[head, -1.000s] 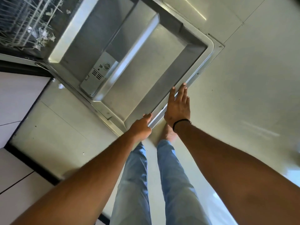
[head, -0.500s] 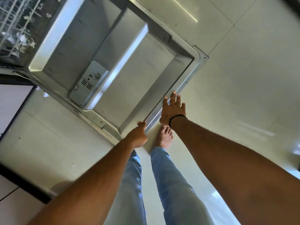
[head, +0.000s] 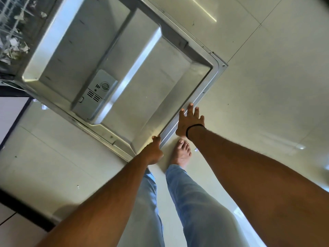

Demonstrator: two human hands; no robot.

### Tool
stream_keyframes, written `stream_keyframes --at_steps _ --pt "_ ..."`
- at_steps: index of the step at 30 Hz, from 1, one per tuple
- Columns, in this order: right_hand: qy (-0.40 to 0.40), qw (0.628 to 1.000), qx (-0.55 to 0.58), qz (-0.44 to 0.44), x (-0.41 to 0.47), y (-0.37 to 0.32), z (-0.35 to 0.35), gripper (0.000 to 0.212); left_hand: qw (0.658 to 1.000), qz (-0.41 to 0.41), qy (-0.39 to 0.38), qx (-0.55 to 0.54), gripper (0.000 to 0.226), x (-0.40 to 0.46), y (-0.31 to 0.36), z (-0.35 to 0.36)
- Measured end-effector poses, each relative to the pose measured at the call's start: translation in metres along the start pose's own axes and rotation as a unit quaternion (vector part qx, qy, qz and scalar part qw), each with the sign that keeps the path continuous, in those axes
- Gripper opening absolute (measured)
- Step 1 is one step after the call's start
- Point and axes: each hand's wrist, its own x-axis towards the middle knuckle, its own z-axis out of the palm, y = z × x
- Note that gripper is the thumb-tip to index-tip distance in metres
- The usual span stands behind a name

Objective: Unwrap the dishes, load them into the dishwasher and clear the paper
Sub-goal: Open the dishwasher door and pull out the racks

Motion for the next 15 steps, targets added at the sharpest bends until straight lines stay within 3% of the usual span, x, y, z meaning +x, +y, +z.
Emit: stream_keyframes --at_steps 15 --pt "-0.019 1.0 0.005 0.011 0.011 0.011 0.0 0.082 0.998 0.06 0.013 -0.022 0.075 -0.002 -0.01 0.013"
